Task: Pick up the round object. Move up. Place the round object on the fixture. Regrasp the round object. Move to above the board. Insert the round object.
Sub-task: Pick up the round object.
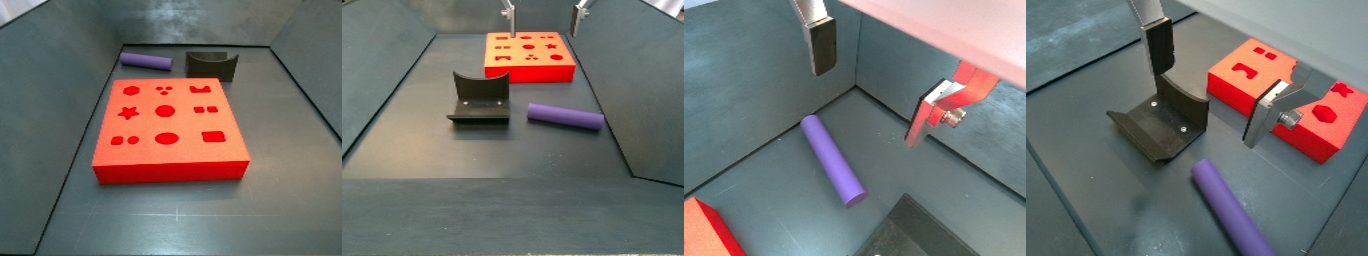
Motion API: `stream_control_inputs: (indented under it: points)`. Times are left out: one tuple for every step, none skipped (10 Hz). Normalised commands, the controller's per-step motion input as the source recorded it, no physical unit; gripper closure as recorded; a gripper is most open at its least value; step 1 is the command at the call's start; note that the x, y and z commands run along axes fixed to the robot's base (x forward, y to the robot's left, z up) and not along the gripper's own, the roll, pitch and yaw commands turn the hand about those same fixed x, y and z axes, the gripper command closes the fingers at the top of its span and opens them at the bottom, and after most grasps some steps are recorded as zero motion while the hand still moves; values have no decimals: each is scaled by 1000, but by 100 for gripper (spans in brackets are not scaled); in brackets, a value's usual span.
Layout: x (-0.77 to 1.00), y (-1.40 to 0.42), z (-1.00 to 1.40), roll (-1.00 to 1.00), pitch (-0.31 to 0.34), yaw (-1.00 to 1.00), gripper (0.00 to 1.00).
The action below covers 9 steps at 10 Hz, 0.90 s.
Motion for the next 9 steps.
stream_control_inputs:
  points:
    - [0,-291,-457,39,-39,714,0]
    - [0,-209,-520,47,-3,991,0]
    - [-3,-177,-549,63,0,1000,0]
    - [0,-143,-566,64,0,1000,0]
    - [0,-86,-743,53,4,1000,0]
    - [0,-240,-817,123,24,983,0]
    - [-86,-529,-640,124,0,709,0]
    - [-269,-791,-771,199,0,434,0]
    - [-346,-740,-800,206,0,437,0]
